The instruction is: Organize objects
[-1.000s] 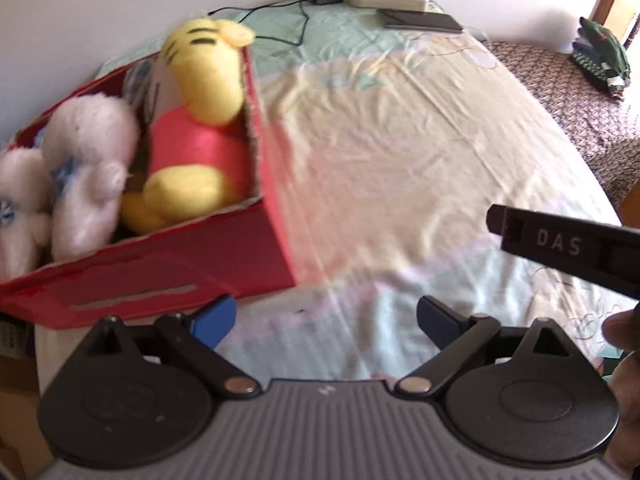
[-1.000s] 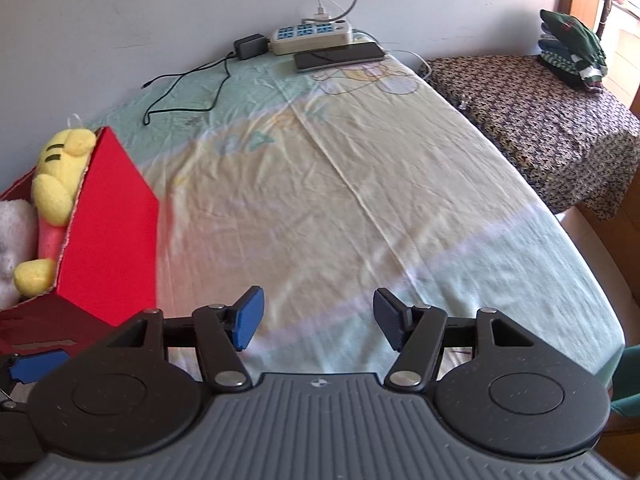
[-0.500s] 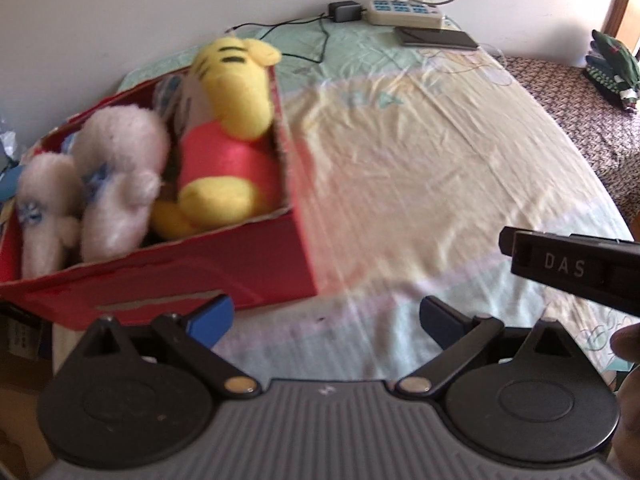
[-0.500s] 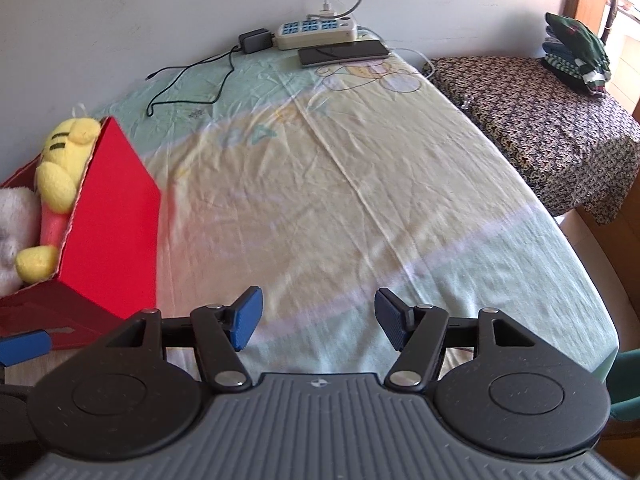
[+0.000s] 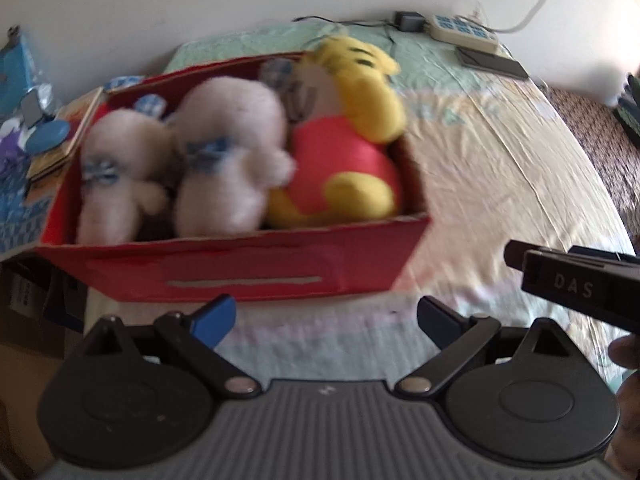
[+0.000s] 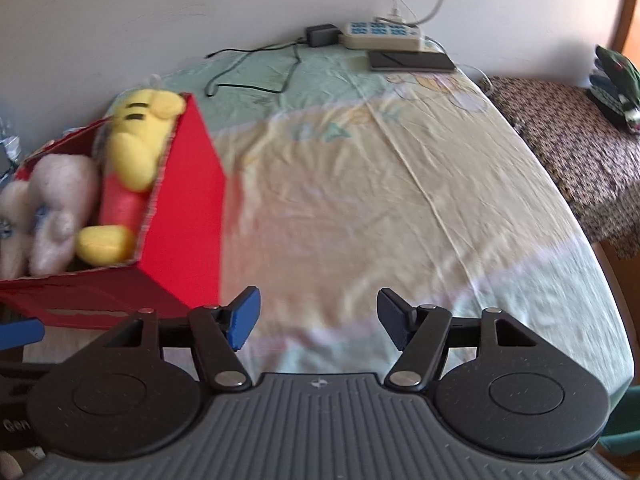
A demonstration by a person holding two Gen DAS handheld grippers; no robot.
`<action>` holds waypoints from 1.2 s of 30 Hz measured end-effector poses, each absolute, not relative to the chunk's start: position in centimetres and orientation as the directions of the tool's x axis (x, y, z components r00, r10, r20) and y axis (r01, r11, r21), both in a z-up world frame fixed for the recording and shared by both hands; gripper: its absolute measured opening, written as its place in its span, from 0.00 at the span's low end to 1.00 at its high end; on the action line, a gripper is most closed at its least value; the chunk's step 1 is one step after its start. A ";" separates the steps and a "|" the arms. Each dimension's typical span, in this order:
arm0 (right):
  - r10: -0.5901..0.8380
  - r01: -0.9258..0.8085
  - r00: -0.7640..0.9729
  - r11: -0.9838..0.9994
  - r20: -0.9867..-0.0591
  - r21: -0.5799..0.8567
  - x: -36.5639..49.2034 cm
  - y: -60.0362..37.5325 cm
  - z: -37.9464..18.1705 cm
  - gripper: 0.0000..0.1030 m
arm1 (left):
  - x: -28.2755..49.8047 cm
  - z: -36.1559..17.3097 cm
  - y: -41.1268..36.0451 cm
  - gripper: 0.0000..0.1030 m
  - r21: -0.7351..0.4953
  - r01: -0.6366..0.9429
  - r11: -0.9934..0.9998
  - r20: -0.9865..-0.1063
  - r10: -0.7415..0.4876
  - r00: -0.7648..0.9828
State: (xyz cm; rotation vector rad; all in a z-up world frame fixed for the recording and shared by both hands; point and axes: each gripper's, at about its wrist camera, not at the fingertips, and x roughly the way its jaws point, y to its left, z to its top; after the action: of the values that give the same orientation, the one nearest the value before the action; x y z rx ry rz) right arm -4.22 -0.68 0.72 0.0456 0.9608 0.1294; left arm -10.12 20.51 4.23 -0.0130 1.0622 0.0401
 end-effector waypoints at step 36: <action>0.248 -0.183 0.640 0.968 -0.727 0.170 -5.5 9.2 5.7 0.50 | -9.0 7.4 31.3 0.97 0.077 -0.168 0.983 -0.820 0.158 0.550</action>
State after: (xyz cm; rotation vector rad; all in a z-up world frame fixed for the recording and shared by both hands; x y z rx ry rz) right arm -5.50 9.18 5.72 0.0834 0.8416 0.2460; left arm -8.99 31.30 7.42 -0.0113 0.9693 0.1931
